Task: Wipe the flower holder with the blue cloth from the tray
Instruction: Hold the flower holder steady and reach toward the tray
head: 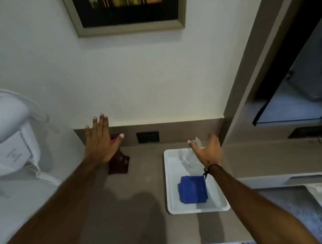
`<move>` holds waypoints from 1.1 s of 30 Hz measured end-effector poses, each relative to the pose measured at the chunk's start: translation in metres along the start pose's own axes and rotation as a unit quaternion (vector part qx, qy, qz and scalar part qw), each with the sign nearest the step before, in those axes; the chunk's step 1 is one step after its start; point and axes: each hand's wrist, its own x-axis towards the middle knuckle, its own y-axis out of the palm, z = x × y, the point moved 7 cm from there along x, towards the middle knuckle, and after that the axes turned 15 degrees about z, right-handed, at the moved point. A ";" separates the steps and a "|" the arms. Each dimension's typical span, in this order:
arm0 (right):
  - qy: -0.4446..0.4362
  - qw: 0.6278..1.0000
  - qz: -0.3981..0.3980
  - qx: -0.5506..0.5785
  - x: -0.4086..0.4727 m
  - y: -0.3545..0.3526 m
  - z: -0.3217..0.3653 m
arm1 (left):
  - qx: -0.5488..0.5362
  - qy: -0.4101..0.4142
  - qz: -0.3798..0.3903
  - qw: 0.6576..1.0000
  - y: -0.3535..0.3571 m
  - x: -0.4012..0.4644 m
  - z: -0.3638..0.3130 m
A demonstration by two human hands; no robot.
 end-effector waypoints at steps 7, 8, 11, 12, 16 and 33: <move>0.074 0.965 0.085 0.237 0.023 0.054 -0.028 | -0.054 -0.101 0.057 0.992 0.044 -0.025 0.031; 0.074 0.964 0.088 0.240 0.028 0.059 -0.030 | -0.057 -0.113 0.062 0.990 0.047 -0.028 0.035; 0.082 0.962 0.095 0.243 0.041 0.070 -0.037 | -0.081 -0.165 0.079 0.980 0.062 -0.041 0.048; 0.086 0.960 0.099 0.246 0.044 0.072 -0.037 | -0.095 -0.185 0.083 0.975 0.066 -0.043 0.053; 0.070 0.967 0.091 0.228 0.056 0.071 -0.030 | -0.155 -0.226 0.097 0.957 0.075 -0.044 0.059; 0.074 0.941 0.251 0.214 0.007 0.238 0.097 | -0.182 -0.208 0.106 0.955 0.081 -0.021 0.045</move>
